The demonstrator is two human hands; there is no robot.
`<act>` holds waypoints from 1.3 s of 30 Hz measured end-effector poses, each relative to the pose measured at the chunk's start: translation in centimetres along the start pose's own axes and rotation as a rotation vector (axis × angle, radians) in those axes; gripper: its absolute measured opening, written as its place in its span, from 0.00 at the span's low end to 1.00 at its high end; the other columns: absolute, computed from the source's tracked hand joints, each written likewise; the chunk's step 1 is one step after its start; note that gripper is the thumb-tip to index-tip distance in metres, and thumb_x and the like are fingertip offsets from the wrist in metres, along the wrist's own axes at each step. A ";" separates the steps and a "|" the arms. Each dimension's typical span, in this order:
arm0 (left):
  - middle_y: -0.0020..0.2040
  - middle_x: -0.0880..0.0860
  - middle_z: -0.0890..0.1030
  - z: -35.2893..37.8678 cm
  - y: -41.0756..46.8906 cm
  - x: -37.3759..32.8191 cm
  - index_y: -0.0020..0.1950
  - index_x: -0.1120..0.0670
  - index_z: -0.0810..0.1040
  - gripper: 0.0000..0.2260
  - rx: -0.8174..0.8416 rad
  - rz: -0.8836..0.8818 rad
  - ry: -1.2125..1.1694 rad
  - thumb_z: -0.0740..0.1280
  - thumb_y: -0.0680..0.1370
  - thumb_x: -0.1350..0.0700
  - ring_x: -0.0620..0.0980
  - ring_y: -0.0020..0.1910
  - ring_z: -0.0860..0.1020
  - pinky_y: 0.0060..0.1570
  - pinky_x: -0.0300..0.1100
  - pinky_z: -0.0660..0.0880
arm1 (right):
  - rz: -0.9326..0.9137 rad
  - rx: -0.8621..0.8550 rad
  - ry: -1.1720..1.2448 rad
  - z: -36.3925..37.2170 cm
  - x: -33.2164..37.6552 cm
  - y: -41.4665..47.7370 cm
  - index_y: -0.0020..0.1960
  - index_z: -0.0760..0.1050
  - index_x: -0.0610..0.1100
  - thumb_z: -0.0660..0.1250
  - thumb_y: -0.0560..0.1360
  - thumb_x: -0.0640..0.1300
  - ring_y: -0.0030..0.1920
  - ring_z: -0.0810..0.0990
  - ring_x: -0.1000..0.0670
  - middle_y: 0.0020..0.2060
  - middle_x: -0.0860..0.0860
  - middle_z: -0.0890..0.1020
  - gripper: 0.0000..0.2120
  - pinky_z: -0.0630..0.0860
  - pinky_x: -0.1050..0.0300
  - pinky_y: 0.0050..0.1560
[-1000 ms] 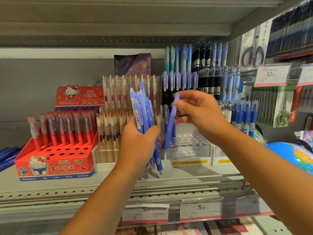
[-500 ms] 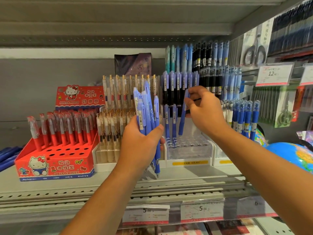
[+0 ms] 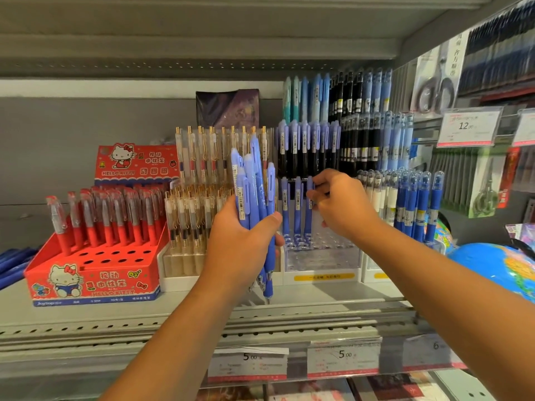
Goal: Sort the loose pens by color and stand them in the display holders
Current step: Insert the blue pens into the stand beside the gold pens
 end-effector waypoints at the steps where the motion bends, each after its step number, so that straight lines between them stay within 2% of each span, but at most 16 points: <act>1: 0.34 0.52 0.82 0.0 0.0 0.0 0.51 0.51 0.77 0.06 0.003 -0.001 -0.006 0.71 0.77 0.59 0.48 0.31 0.82 0.31 0.36 0.78 | 0.002 0.003 -0.004 0.0 0.0 -0.1 0.60 0.74 0.42 0.65 0.80 0.42 0.43 0.81 0.46 0.48 0.46 0.81 0.10 0.81 0.42 0.42; 4: 0.35 0.52 0.82 0.1 -0.1 -0.1 0.51 0.51 0.77 0.06 0.009 -0.003 -0.013 0.71 0.77 0.59 0.49 0.32 0.82 0.31 0.37 0.78 | -0.021 -0.020 -0.081 -0.3 0.4 -0.4 0.64 0.74 0.40 0.65 0.80 0.43 0.40 0.80 0.48 0.49 0.46 0.81 0.15 0.81 0.46 0.45; 7: 0.34 0.52 0.82 0.1 0.0 -0.2 0.51 0.51 0.77 0.06 0.011 0.003 -0.015 0.71 0.77 0.60 0.49 0.31 0.82 0.31 0.38 0.78 | -0.053 -0.111 -0.163 -1.0 1.3 -1.0 0.71 0.70 0.42 0.64 0.80 0.48 0.48 0.79 0.47 0.59 0.46 0.78 0.21 0.79 0.49 0.52; 9: 0.36 0.53 0.82 0.1 -0.1 -0.2 0.51 0.51 0.77 0.06 0.008 0.011 -0.017 0.71 0.77 0.60 0.49 0.31 0.82 0.30 0.37 0.78 | -0.078 -0.136 -0.012 -1.5 2.5 -1.8 0.70 0.70 0.45 0.63 0.80 0.50 0.48 0.79 0.52 0.57 0.52 0.78 0.20 0.78 0.52 0.50; 11: 0.36 0.54 0.83 0.1 0.0 -0.2 0.51 0.50 0.77 0.07 0.006 0.018 -0.022 0.71 0.77 0.60 0.49 0.31 0.82 0.30 0.36 0.77 | -0.091 -0.056 0.261 -1.7 3.9 -2.6 0.63 0.75 0.48 0.65 0.79 0.49 0.47 0.80 0.54 0.52 0.55 0.80 0.13 0.80 0.54 0.43; 13: 0.35 0.52 0.83 0.2 0.0 -0.2 0.50 0.49 0.77 0.07 0.014 0.022 -0.034 0.71 0.77 0.61 0.49 0.31 0.82 0.30 0.36 0.78 | -0.077 0.073 0.493 -1.7 5.3 -3.4 0.58 0.77 0.46 0.68 0.78 0.47 0.45 0.83 0.52 0.49 0.50 0.83 0.10 0.81 0.56 0.35; 16: 0.35 0.48 0.84 0.3 -0.1 -0.5 0.49 0.47 0.78 0.09 0.030 0.047 -0.037 0.70 0.77 0.62 0.48 0.30 0.82 0.30 0.34 0.77 | -0.076 0.165 0.620 -1.5 6.5 -4.3 0.56 0.78 0.43 0.71 0.76 0.43 0.40 0.84 0.51 0.45 0.44 0.84 0.10 0.81 0.56 0.34; 20: 0.36 0.46 0.84 0.3 -0.2 -0.6 0.48 0.45 0.78 0.10 0.046 0.060 -0.028 0.71 0.77 0.61 0.46 0.30 0.82 0.30 0.33 0.77 | -0.074 0.194 0.625 -1.3 6.7 -4.6 0.55 0.77 0.40 0.73 0.74 0.40 0.37 0.82 0.50 0.43 0.37 0.82 0.11 0.81 0.54 0.35; 23: 0.37 0.45 0.84 0.4 -0.1 -0.5 0.50 0.46 0.78 0.10 0.056 0.052 -0.032 0.71 0.77 0.61 0.47 0.31 0.82 0.31 0.33 0.77 | -0.048 0.192 0.642 -1.3 6.4 -4.5 0.55 0.77 0.39 0.73 0.73 0.39 0.37 0.83 0.49 0.42 0.39 0.83 0.12 0.81 0.54 0.36; 27: 0.33 0.43 0.82 0.4 0.1 -0.2 0.49 0.49 0.78 0.06 0.053 0.046 -0.021 0.71 0.77 0.60 0.42 0.29 0.80 0.29 0.32 0.75 | -0.014 0.163 0.680 -1.3 6.1 -4.3 0.51 0.78 0.41 0.72 0.74 0.36 0.36 0.83 0.50 0.39 0.42 0.84 0.07 0.80 0.58 0.35; 30: 0.30 0.45 0.80 0.0 0.3 0.3 0.47 0.51 0.78 0.04 0.007 0.020 -0.012 0.70 0.77 0.59 0.43 0.29 0.78 0.30 0.37 0.77 | 0.016 0.109 0.740 -1.6 5.9 -3.8 0.50 0.79 0.40 0.67 0.76 0.32 0.36 0.83 0.49 0.39 0.42 0.83 0.06 0.80 0.59 0.36; 33: 0.33 0.51 0.80 -0.1 0.5 0.6 0.50 0.54 0.79 0.03 -0.021 -0.026 -0.096 0.69 0.78 0.61 0.48 0.30 0.78 0.30 0.44 0.80 | 0.053 0.027 0.733 -2.5 5.4 -2.9 0.56 0.76 0.39 0.66 0.77 0.33 0.39 0.83 0.49 0.43 0.42 0.82 0.09 0.80 0.59 0.36; 36: 0.29 0.51 0.77 -0.1 0.6 0.9 0.51 0.54 0.78 0.04 -0.018 -0.046 -0.091 0.70 0.78 0.60 0.51 0.28 0.76 0.30 0.44 0.78 | 0.024 -0.042 0.612 -3.7 5.1 -1.8 0.56 0.74 0.43 0.64 0.78 0.33 0.42 0.84 0.46 0.46 0.43 0.81 0.09 0.82 0.58 0.37; 39: 0.26 0.50 0.74 -0.1 0.7 1.2 0.49 0.54 0.76 0.03 -0.003 -0.039 -0.072 0.69 0.78 0.60 0.51 0.26 0.73 0.29 0.42 0.75 | -0.016 -0.122 0.356 -4.4 4.2 -1.0 0.59 0.73 0.45 0.62 0.79 0.34 0.45 0.83 0.43 0.48 0.44 0.81 0.11 0.84 0.48 0.43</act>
Point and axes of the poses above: each hand's wrist, its own y-axis towards the middle knuckle, its own z-axis out of the palm, x = y × z, the point moved 3 cm from there along y, towards the middle knuckle
